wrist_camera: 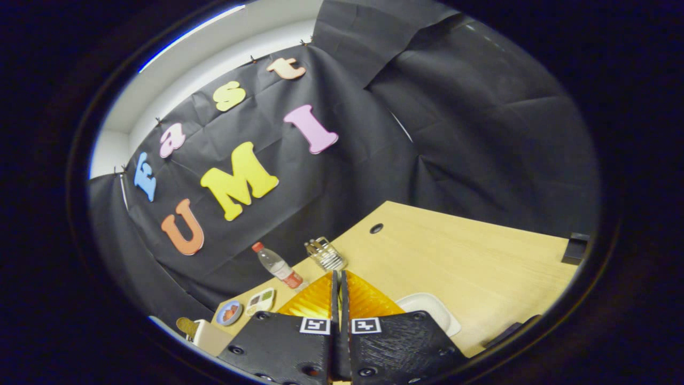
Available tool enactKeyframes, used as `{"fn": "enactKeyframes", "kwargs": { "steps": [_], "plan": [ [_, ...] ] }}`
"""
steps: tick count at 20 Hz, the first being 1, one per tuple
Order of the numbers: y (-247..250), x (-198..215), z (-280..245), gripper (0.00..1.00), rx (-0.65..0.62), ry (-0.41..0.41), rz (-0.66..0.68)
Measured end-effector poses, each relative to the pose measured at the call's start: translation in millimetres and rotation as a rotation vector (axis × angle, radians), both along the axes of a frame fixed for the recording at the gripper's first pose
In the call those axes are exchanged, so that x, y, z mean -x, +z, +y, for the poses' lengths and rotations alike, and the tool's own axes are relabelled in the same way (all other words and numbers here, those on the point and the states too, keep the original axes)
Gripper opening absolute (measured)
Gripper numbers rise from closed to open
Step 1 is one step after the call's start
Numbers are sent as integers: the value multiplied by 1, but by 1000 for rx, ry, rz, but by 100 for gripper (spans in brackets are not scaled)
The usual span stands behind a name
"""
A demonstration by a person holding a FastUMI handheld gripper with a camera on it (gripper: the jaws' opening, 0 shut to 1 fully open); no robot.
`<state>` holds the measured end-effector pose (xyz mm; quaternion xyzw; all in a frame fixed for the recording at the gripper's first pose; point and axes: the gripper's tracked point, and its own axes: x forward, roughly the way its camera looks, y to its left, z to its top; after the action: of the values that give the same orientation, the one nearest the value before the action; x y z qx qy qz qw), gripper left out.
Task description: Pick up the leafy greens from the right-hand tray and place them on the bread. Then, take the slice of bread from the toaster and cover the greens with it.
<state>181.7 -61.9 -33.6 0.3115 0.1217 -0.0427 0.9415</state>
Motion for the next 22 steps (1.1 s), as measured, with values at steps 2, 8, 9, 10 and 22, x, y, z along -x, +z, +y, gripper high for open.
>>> {"fn": "enactKeyframes", "kwargs": {
  "steps": [2, 8, 9, 10, 22],
  "plan": [
    [12, 1, 35, 0, 8, 42, -28],
    [22, 1, 147, 0, -11, 175, -78],
    [20, 1, 164, 0, -20, 197, -78],
    [18, 2, 179, 0, -31, 219, -77],
    [-64, -1, 243, 0, -194, 269, 63]
  ]
}}
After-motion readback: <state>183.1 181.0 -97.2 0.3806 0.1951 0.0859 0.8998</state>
